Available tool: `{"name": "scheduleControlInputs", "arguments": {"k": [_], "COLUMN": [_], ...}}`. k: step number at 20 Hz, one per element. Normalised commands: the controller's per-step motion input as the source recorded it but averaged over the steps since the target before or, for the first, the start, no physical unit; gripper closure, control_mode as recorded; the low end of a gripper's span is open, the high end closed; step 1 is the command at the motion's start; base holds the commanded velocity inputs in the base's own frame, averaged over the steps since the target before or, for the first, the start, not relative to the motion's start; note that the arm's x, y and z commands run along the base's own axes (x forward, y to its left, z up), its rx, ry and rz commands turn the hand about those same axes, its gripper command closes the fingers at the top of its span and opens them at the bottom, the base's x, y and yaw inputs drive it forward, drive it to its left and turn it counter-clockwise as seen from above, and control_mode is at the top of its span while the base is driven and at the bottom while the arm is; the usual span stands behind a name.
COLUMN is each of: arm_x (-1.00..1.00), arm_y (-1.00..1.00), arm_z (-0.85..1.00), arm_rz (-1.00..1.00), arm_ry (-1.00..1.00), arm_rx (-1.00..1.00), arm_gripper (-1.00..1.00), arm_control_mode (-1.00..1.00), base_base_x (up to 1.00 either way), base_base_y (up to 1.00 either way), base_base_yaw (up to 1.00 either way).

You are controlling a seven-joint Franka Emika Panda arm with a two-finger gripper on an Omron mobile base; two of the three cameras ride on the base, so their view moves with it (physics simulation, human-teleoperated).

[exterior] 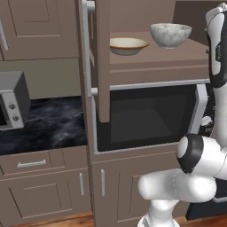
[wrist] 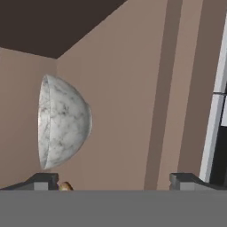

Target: Move the bowls from the cabinet to the plates on the dining table.

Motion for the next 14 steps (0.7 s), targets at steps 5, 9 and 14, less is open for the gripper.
{"name": "scheduleControlInputs", "arguments": {"k": [5,9,14], "arm_x": [0.28,0.25,0.27], "arm_y": [0.00,0.00,0.00], "arm_z": [0.00,0.00,0.00], "arm_rz": [0.00,0.01,0.01], "arm_ry": [-0.03,-0.06,-0.06], "arm_rx": [0.08,0.07,0.07], "arm_gripper": [-1.00,-1.00,-1.00], "arm_control_mode": [-1.00,-1.00,-1.00], "base_base_x": [0.00,0.00,0.00], "base_base_y": [0.00,0.00,0.00], "base_base_yaw": [0.00,0.00,0.00]}}
